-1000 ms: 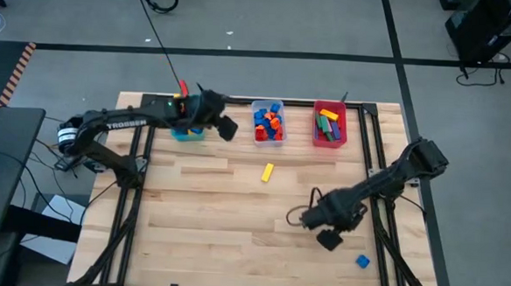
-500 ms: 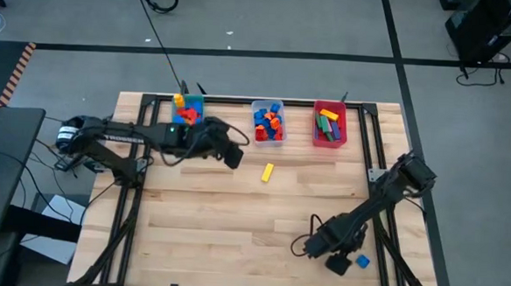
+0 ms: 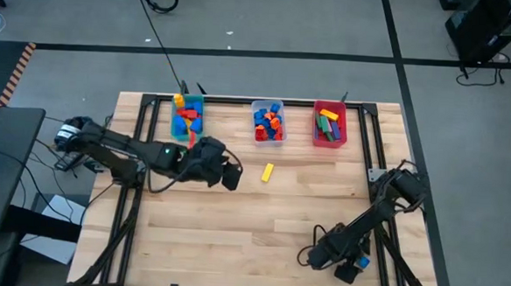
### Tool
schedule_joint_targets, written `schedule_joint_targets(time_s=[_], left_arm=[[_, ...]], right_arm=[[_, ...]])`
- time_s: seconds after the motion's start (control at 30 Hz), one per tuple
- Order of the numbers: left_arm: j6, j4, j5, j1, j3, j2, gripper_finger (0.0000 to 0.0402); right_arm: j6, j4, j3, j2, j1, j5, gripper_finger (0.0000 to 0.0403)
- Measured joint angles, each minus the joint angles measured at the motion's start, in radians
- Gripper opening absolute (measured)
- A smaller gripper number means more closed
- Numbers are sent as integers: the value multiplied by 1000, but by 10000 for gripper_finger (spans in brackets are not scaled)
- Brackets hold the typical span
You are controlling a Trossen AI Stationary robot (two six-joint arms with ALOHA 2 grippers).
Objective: Sort blocks by size
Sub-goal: Put the blue 4 stud game piece into the transparent bin
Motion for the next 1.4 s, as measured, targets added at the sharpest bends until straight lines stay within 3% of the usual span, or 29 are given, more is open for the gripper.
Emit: schedule_joint_targets(time_s=[0.17,0.37,0.53,0.63,0.83,1.03,1.23,1.4], left_arm=[[-43,2,-32,-51,0,0,222],[-61,4,-35,-86,0,0,222],[35,-29,17,-94,0,0,219],[168,-31,60,-94,0,1,219],[293,33,64,-89,0,1,219],[467,113,65,-65,0,1,219],[632,173,130,-75,0,1,219],[779,248,177,-99,-33,-34,219]], right_arm=[[9,45,-2,-1,22,1,261],[38,70,-3,-3,27,19,163],[41,54,-3,-32,25,71,154],[59,-7,4,-108,7,222,154],[240,-26,12,-341,-48,515,154],[374,25,12,-556,-120,960,154],[242,228,13,-685,-237,1295,154],[68,329,65,-700,-376,1379,154]])
